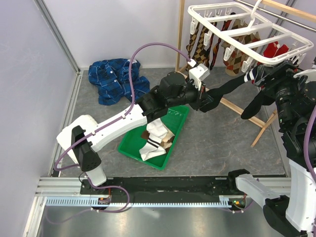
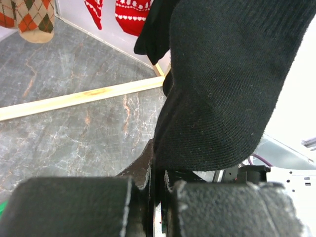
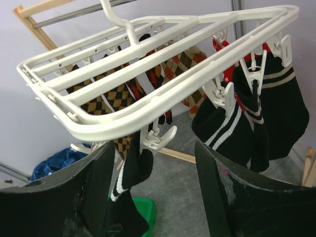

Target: Remove the socks clipped to the hanger

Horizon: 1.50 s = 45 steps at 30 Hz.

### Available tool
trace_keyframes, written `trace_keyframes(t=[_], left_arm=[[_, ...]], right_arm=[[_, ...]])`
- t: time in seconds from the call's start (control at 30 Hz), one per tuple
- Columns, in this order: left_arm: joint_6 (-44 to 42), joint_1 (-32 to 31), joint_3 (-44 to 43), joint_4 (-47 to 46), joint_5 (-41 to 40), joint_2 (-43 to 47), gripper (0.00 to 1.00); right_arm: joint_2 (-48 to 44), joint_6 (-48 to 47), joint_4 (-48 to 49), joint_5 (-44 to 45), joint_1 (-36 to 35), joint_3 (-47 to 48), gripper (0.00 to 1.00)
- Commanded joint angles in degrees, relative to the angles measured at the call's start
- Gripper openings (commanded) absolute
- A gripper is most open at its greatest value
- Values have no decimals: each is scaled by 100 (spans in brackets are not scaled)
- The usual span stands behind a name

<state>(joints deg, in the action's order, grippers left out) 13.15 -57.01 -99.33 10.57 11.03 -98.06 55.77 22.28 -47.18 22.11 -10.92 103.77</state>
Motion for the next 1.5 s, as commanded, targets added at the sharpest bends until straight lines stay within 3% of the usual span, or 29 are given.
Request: trace_keyframes(t=[0.0,0.37,0.87,1.03,1.17,1.43,1.47], left_arm=[[232,-29,80,-274,224,279,2],[127,-310,379,-688,312,314,2],[-58,-627,502,-863,75,323,2],[-49,-627,572,-846,49,358,2],[-32,-627,669,-837,-57,393,2],[153,-592,958,-600,-443,621,2],[205,-565,1029,-539,-531,674,2]], right_arm=[[-92,644,516,390,-7,-181,73],[-136,760,789,312,-7,-497,72],[-154,444,1167,549,-7,-805,50],[-215,277,1290,514,-16,-902,28],[-321,128,1404,418,-7,-1095,1],[-681,-101,1431,286,-16,-1446,0],[-707,-154,1422,250,-16,-1464,13]])
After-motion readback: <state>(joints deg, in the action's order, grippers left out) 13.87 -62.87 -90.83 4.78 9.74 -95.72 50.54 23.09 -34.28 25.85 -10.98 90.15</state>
